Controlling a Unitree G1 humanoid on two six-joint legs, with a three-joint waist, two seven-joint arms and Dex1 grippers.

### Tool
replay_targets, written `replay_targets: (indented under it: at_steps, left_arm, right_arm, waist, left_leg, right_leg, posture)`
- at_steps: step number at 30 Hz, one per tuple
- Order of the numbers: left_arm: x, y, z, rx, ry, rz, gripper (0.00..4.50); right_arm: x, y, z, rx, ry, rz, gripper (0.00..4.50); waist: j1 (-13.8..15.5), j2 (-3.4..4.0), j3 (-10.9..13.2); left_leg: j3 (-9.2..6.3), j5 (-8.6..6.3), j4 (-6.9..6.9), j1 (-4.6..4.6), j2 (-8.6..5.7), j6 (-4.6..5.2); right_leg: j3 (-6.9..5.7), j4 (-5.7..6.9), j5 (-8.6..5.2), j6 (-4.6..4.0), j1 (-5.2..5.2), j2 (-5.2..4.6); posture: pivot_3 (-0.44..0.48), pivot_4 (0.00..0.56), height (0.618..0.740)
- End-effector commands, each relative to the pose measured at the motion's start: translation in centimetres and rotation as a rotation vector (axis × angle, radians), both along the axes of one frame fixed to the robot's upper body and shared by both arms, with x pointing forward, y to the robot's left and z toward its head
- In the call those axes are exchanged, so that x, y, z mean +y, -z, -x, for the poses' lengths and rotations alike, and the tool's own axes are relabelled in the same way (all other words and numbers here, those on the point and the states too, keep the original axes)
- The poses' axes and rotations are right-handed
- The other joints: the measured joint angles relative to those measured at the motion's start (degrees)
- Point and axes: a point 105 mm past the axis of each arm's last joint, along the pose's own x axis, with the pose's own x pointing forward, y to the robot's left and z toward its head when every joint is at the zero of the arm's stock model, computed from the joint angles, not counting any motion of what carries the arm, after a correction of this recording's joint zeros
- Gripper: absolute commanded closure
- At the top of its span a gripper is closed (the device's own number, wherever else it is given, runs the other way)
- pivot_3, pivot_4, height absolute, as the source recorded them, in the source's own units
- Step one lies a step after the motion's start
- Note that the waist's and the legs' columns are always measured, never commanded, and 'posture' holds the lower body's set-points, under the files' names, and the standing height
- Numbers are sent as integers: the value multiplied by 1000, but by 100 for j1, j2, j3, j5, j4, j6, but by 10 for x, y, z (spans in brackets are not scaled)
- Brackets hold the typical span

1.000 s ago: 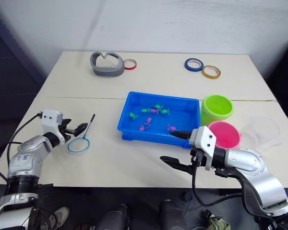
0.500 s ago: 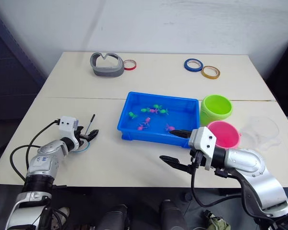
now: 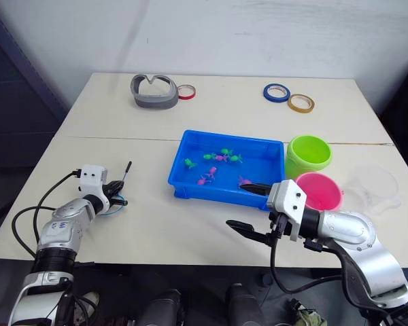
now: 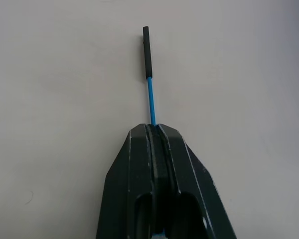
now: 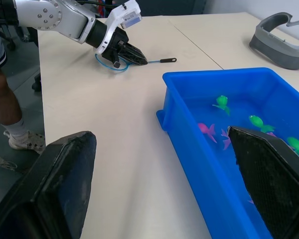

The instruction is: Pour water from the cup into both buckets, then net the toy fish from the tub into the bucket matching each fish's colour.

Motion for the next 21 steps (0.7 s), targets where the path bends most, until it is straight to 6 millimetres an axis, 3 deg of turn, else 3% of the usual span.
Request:
replay_targets:
  at_steps: [1,4,8,10,11,14,15,18,21]
  left_arm:
    - [7,5,4,19,-13,-33,4461]
    - [17,-10,2,-33,-33,-65,4461]
    - [30,-58,5,-158,12,-139,4461]
    - [22,-86,9,-218,119,-169,4461]
    - [9,-109,12,-266,227,-160,4461]
    - [-23,-146,24,-327,458,-140,4461]
    - [-30,-152,27,-328,508,-140,4461]
    - [-77,-167,49,-313,816,-132,4461]
    - [-112,-169,68,-284,1043,-157,4461]
  right_arm:
    - [3,-6,2,-34,-20,-15,0]
    - [3,-6,2,-35,-20,-14,0]
    - [0,-8,1,-29,-16,-12,0]
    - [-1,-8,0,-25,-16,-12,0]
    - [-2,-9,-1,-20,-17,-14,0]
    - [-3,-12,-4,-15,-19,-17,0]
    - [-4,-13,-5,-16,-20,-16,0]
    - [-5,-17,-9,0,-28,-16,0]
    - [-6,-19,-13,20,-19,-7,0]
  waist:
    - [0,0,0]
    - [0,0,0]
    - [-38,-4,2]
    - [-23,-5,3]
    - [-18,-5,3]
    - [7,-5,3]
    - [9,-4,3]
    - [-8,-1,4]
    - [-14,1,6]
  left_leg:
    - [0,0,0,0,0,0]
    - [0,0,0,0,0,0]
    - [0,0,-4,-2,3,-1]
    - [-3,0,-7,-3,6,-3]
    - [-4,0,-8,-4,6,-4]
    - [-12,0,-5,-12,-1,-4]
    - [-17,1,-5,-15,-9,-1]
    - [-19,2,-6,-22,-18,3]
    - [-38,3,-4,-44,-18,3]
  right_leg:
    - [0,0,0,0,0,0]
    - [0,0,0,0,0,0]
    - [1,0,0,0,-5,5]
    - [0,0,0,0,-8,6]
    - [-1,-1,0,-1,-9,3]
    - [-13,-9,0,-1,-3,-12]
    - [-26,-16,-1,-1,-1,-25]
    - [-65,-25,-1,-2,0,-46]
    - [-93,-28,0,-2,-12,-49]
  posture:
    - [0,150,740]
    - [0,150,740]
    - [0,150,740]
    - [0,150,740]
    - [0,150,740]
    - [0,150,740]
    - [0,150,740]
    - [0,150,740]
    - [0,150,740]
